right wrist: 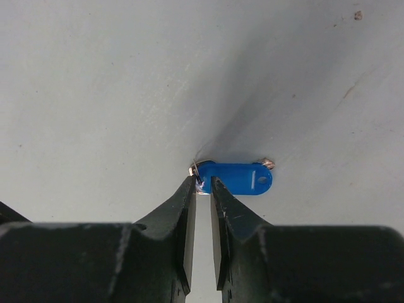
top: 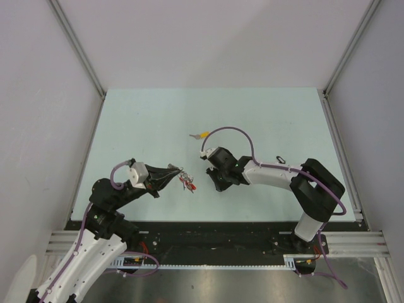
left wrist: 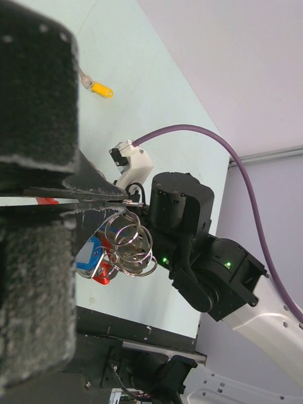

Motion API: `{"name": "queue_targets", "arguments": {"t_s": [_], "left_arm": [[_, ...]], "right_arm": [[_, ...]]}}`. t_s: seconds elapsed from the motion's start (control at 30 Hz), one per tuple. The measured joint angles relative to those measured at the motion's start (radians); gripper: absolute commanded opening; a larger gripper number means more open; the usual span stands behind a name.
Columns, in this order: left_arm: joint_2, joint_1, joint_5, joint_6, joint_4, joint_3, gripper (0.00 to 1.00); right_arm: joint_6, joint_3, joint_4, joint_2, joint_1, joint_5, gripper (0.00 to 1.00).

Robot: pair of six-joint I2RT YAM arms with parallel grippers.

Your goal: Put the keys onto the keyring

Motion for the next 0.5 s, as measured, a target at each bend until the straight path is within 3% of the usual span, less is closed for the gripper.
{"name": "queue_targets", "arguments": {"t_s": [0.5], "left_arm": [[0.000, 0.000, 0.000, 0.000, 0.000, 0.000, 0.00]], "right_arm": [[-0.036, 0.023, -0.006, 0.016, 0.029, -0.001, 0.16]]}}
